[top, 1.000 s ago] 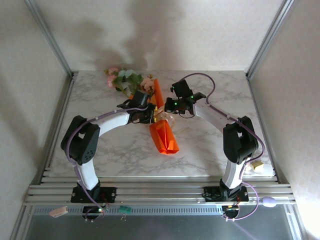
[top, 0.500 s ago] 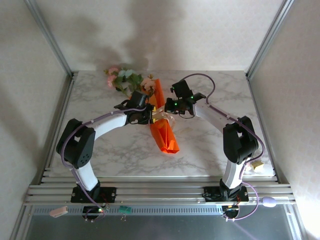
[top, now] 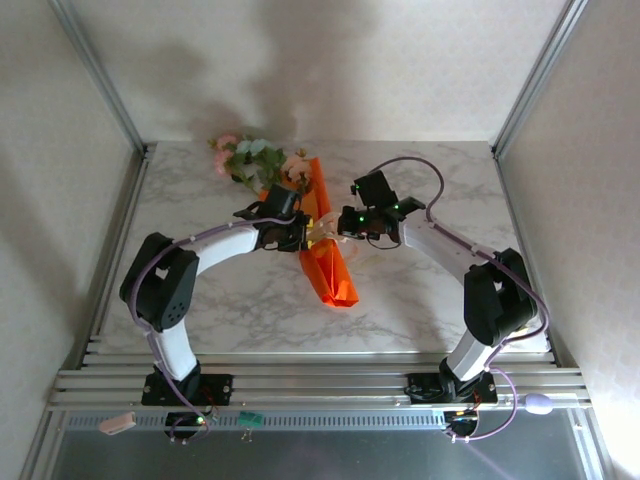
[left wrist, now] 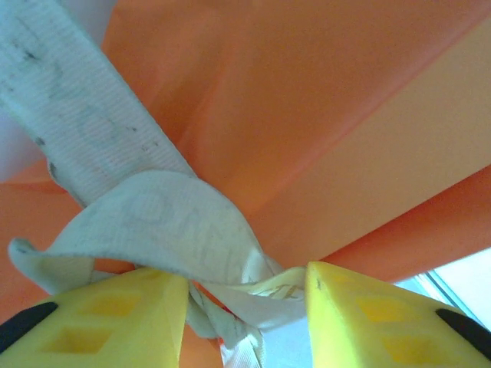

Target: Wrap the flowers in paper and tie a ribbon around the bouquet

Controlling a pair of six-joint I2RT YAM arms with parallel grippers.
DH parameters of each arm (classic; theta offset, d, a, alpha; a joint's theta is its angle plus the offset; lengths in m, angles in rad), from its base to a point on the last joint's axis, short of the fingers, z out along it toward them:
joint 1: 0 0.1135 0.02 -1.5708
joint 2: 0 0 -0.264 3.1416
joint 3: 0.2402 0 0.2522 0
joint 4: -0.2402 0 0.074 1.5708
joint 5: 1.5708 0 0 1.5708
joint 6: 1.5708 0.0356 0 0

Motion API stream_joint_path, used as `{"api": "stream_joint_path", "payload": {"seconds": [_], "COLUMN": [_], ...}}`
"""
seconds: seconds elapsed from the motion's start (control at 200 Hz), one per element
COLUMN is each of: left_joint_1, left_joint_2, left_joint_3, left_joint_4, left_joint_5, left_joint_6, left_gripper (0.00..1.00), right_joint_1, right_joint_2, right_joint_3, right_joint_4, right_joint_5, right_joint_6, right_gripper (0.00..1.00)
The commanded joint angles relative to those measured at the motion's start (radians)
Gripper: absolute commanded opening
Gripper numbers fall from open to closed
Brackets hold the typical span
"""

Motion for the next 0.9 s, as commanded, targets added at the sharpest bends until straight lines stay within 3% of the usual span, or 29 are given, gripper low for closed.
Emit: {"api": "stream_joint_path", "payload": {"seconds": [0.0,0.235,0.586,0.766,0.896], "left_joint_1": [-0.002,0.018,0.022,0.008,0.006], "left_joint_2": [0.020,0.046,0.089,0.066,0.047], "left_joint_3": [0.018,0.078,0.129,0.134,0.095], "left_joint_4": [-0.004,0.007,-0.026,-0.060,-0.023], "left_joint_5": [-0.027,-0.065,-0.034,-0.018,0.002], "left_joint_6": [-0.012,0.000,0.032,0.019,-0.022], "left_gripper": [0.38,0.35,0.34,0.44,0.45], "right_joint_1": [0.004,0.012,0.015,0.016,0.017], "right_joint_2": [-0.013,-0.019,-0.024,-0.020,-0.016], "right_joint_3": [-0.023,-0.023,-0.032,-0.031,-0.029], "right_joint_4": [0.012,0.018,0.022,0.026,0.028], "right_joint_5": [-0.002,-0.007,-0.002,-0.001,-0.002], "right_joint_6": [0.017,0.022,0.025,0.027,0.027], "right_gripper": [0.00,0.00,0.00,0.00,0.00]}}
